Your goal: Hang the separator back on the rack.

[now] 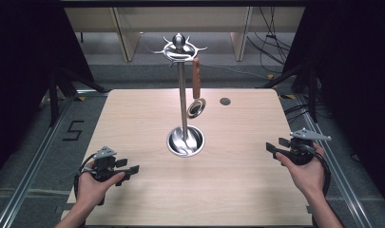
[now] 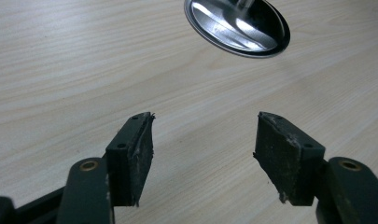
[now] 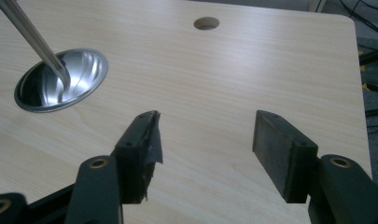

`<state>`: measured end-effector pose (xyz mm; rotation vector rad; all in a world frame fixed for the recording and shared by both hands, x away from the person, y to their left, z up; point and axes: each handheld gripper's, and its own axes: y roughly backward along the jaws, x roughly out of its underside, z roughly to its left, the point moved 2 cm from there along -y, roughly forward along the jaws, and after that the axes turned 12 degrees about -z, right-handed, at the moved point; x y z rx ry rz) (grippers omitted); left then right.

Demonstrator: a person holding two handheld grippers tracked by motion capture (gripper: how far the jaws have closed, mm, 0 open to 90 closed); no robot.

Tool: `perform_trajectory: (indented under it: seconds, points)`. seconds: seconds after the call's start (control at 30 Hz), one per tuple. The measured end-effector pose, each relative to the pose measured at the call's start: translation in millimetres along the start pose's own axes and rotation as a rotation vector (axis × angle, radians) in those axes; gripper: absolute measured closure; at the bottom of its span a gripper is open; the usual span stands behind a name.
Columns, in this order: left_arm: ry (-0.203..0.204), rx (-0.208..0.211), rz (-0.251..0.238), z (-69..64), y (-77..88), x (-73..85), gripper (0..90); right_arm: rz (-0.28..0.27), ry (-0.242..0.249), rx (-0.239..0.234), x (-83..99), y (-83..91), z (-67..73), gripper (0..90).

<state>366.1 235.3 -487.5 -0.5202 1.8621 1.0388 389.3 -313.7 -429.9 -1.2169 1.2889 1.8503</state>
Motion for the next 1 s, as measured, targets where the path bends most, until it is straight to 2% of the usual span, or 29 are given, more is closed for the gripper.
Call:
perform_trajectory:
  seconds: [0.07, 0.13, 0.23, 0.27, 0.3, 0.33, 0.37, 0.43, 0.47, 0.5, 0.6, 0.67, 0.7, 0.8, 0.83, 0.87, 0.9, 0.93, 0.97, 1.0]
  points:
    - [0.000, 0.002, 0.002, 0.0, -0.1, 0.1, 36.3, 0.002, 0.007, 0.007, 1.6, 0.3, -2.2, 41.6]
    - [-0.018, 0.002, 0.013, 1.2, 0.4, -0.1, 36.4, 0.001, 0.007, 0.005, 4.7, 0.2, -5.0, 41.6]
    - [-0.020, 0.003, 0.014, 1.1, 0.4, -0.1, 36.4, 0.012, -0.013, 0.013, 9.5, 0.8, -8.2, 41.5]
    - [-0.019, 0.002, 0.012, 1.1, 0.2, 0.0, 36.4, 0.015, -0.009, 0.021, 11.4, 0.5, -10.2, 41.5]
    - [-0.018, 0.002, 0.012, 0.9, 0.4, -0.1, 36.4, 0.008, 0.014, 0.028, 12.5, -0.4, -13.1, 41.4]
    - [-0.024, 0.002, 0.015, 1.5, 0.5, -0.1, 36.4, 0.009, -0.017, 0.024, 13.8, 0.2, -12.4, 41.4]
    - [-0.025, 0.003, 0.015, 1.5, 0.4, 0.0, 36.4, 0.021, -0.012, 0.030, 15.0, 0.9, -14.7, 41.5]
    - [-0.024, 0.007, 0.017, 1.2, 0.2, 0.1, 36.4, 0.013, 0.029, 0.042, 18.2, -0.5, -22.4, 41.4]
    - [-0.035, 0.007, 0.021, 2.1, 0.2, -0.2, 36.4, 0.013, 0.029, 0.042, 18.2, -0.5, -22.4, 41.4]
    - [-0.010, 0.004, 0.008, -0.4, -0.3, 0.2, 36.3, 0.020, 0.011, 0.040, 19.4, 0.0, -22.4, 41.4]
    - [-0.011, 0.008, 0.012, -0.4, 0.1, 0.1, 36.4, 0.034, 0.031, 0.055, 23.8, -1.1, -25.4, 41.4]
    - [-0.019, 0.016, 0.022, 0.6, 0.7, -0.4, 36.4, 0.033, 0.027, 0.059, 25.8, -1.2, -26.5, 41.0]
    - [-0.017, 0.008, 0.015, -0.1, 0.5, -0.2, 36.3, 0.049, -0.013, 0.077, 26.5, 0.9, -25.2, 42.3]
    - [-0.027, 0.014, 0.018, 0.2, 0.3, -0.6, 36.4, 0.029, 0.007, 0.075, 27.4, 1.7, -30.9, 42.5]
    - [-0.022, 0.019, 0.013, -1.2, 0.0, -0.8, 36.4, 0.045, -0.037, 0.084, 30.0, 3.9, -28.9, 42.8]
    - [-0.022, 0.019, 0.013, -1.2, 0.0, -0.8, 36.3, 0.045, -0.037, 0.084, 30.0, 3.9, -28.9, 42.8]
    - [-0.022, 0.021, 0.014, -1.4, -0.3, -0.8, 36.4, 0.044, 0.003, 0.081, 32.7, 2.7, -31.8, 42.8]
    - [-0.028, 0.019, 0.012, -1.0, -0.8, -0.8, 36.4, 0.044, 0.003, 0.081, 32.7, 2.7, -31.8, 42.8]
    - [-0.015, 0.018, 0.008, -2.1, -0.8, -0.6, 36.4, 0.058, -0.033, 0.083, 33.3, 3.3, -28.7, 43.0]
    - [-0.023, 0.018, 0.012, -1.1, -1.1, -0.8, 36.4, 0.057, -0.029, 0.078, 33.4, 2.7, -28.4, 43.4]
